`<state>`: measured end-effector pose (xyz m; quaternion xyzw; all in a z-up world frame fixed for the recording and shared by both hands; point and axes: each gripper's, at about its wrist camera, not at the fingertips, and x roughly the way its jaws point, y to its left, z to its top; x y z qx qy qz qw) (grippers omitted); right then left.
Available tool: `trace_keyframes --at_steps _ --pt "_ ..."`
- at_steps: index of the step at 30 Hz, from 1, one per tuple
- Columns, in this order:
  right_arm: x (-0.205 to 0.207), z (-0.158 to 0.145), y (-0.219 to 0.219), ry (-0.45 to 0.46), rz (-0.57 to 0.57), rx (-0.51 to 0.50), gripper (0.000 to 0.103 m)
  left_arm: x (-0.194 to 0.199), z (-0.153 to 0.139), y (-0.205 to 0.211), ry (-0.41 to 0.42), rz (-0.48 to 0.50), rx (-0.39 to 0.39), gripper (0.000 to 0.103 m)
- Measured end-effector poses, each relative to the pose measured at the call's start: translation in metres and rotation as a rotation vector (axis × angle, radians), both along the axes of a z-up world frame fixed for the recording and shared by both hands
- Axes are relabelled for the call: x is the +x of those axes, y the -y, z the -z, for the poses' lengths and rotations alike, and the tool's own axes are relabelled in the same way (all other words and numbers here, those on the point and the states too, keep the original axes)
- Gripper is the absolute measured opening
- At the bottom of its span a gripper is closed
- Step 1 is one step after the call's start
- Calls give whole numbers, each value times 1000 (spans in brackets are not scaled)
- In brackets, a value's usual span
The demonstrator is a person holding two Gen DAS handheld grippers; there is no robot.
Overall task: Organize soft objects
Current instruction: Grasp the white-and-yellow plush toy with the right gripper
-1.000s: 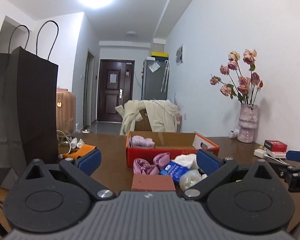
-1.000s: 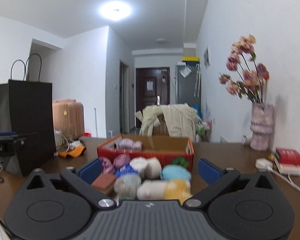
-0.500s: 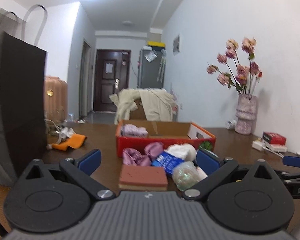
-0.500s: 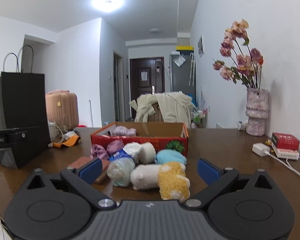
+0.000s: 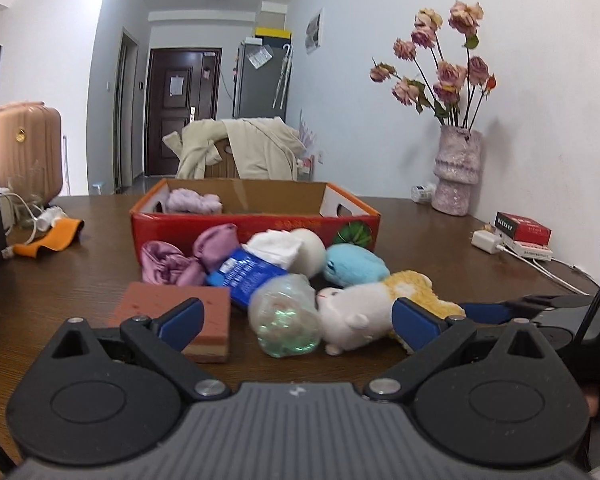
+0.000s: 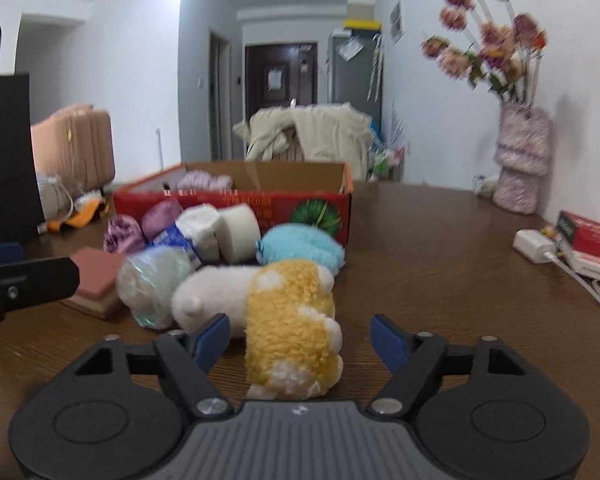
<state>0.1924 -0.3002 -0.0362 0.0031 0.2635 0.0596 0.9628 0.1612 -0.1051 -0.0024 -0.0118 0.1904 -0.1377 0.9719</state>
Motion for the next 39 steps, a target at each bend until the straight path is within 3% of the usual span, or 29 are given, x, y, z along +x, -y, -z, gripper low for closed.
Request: trace_keyframes --at_steps 1,2,7,12,14,20,24,26,31,35,39 --pt "3 2 1 -18 -20 13 49 1 3 3 -4 4 2 101" --pt "2 2 3 -29 -35 27 47 2 5 4 -8 9 2 100" --pt "-18 1 13 -53 -124 134 46 -1 21 7 -64 40 1 93" --pt "-39 -1 19 -95 -195 236 45 -7 30 -3 -117 106 -54 60" --pt "-42 0 20 -108 -216 276 45 -8 31 -7 -124 137 -75 52" --pt "-47 -3 9 -89 -225 217 46 -3 33 -9 -149 148 -86 45" --pt "-56 0 -7 -40 -234 92 55 -3 34 -10 -155 149 -95 44" --pt "-59 3 -14 -23 -227 35 50 -2 34 -11 -159 145 -97 44" --pt "-56 0 -6 -32 -215 109 47 -5 26 -10 -137 140 -99 44" --pt "-53 -18 -4 8 -211 121 46 8 -5 -12 -84 145 -129 43" --pt "-18 -58 2 73 -207 141 46 63 -54 -16 -23 182 -147 43"
